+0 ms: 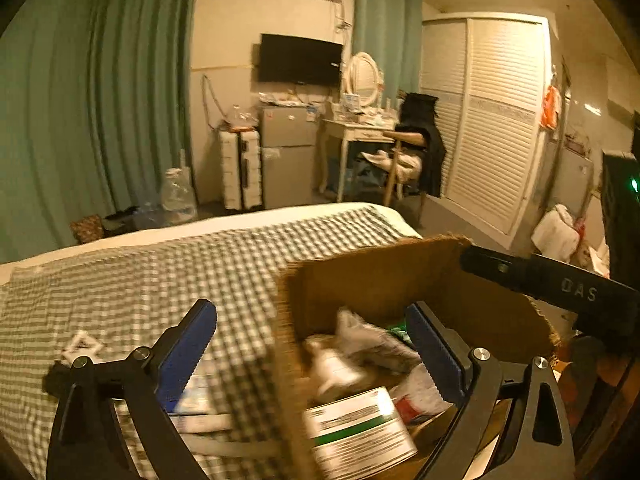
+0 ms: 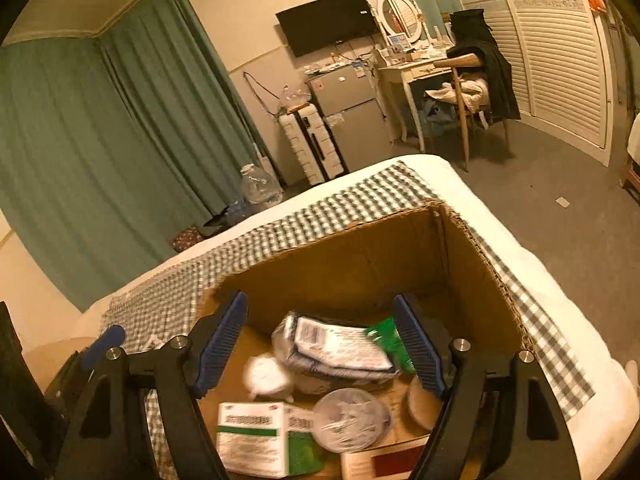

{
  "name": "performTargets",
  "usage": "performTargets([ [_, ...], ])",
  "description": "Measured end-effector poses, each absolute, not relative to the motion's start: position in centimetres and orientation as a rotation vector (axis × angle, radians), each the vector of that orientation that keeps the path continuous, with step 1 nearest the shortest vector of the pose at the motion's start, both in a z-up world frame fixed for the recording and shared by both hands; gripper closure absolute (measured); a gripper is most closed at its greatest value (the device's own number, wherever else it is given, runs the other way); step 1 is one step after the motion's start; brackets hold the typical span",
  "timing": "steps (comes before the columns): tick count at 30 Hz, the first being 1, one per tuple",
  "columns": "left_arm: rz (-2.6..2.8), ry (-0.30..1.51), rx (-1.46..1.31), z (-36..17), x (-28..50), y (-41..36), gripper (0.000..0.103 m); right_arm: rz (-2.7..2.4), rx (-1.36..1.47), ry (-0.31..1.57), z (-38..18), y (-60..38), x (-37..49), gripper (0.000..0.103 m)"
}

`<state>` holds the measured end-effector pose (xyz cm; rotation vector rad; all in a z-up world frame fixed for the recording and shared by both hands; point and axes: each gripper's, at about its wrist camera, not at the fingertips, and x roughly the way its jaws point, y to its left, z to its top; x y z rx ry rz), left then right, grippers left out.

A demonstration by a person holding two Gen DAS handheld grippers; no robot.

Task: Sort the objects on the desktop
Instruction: 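Move both grippers back over the remaining items on the bed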

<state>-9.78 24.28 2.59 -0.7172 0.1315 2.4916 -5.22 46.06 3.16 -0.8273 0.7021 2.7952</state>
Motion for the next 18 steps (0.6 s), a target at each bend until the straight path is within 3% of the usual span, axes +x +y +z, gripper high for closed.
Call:
performTargets([
  [10, 2.752, 0.098, -0.788, 5.6, -10.2, 9.1, 0.003, 3.049, -0.743, 0.624, 5.2, 35.2, -5.0, 0.025],
  [18, 2.905, 0.004, -0.987, 0.1, -12.0, -1.2, 0.003, 3.173, -0.876, 0.412, 2.4, 24.8, -7.8, 0.015],
])
